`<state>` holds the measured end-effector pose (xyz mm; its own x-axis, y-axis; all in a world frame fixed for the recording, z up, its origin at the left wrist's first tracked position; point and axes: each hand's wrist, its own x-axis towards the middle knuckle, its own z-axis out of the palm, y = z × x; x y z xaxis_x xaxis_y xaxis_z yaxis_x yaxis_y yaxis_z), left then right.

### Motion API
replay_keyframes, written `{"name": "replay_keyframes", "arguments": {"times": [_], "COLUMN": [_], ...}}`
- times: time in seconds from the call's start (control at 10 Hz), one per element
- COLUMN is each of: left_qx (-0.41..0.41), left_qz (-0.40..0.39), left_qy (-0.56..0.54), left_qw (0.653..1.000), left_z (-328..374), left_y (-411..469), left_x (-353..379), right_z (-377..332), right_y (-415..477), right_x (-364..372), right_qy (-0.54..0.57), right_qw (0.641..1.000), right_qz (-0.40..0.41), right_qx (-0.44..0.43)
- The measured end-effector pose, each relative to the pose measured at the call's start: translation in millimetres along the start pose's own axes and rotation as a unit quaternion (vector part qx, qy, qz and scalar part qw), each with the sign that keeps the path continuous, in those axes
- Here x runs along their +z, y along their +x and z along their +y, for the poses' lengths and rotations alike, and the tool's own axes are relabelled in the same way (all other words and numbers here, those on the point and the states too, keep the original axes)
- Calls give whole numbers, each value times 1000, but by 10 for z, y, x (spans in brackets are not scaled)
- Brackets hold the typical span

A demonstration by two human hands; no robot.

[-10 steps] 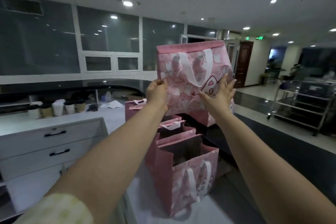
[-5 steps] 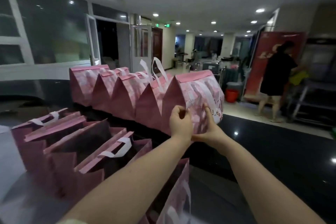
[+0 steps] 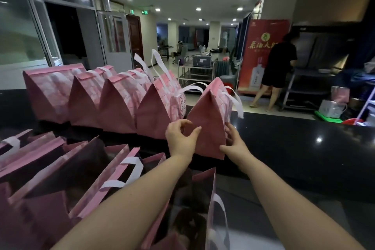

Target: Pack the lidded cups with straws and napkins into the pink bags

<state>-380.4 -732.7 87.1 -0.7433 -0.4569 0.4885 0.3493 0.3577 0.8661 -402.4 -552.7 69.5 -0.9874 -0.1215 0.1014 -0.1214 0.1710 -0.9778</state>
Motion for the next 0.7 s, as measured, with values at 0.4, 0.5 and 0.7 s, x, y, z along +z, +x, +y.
{"name": "replay_keyframes", "arguments": {"times": [0.4, 0.5, 0.7], "left_qx": [-72, -74, 61], "left_qz": [-89, -84, 4], "left_qy": [132, 135, 68], "left_qw": [985, 985, 996], "left_z": [-303, -312, -121], "left_y": [444, 535, 539], "left_x": [-27, -47, -61], "right_z": [-134, -144, -237], "right_y": [312, 362, 166], "right_x": [376, 424, -9], "right_qy": [-72, -138, -195], "right_qw": [995, 989, 978], "right_qz": [71, 45, 77], "right_qx": [13, 25, -7]}}
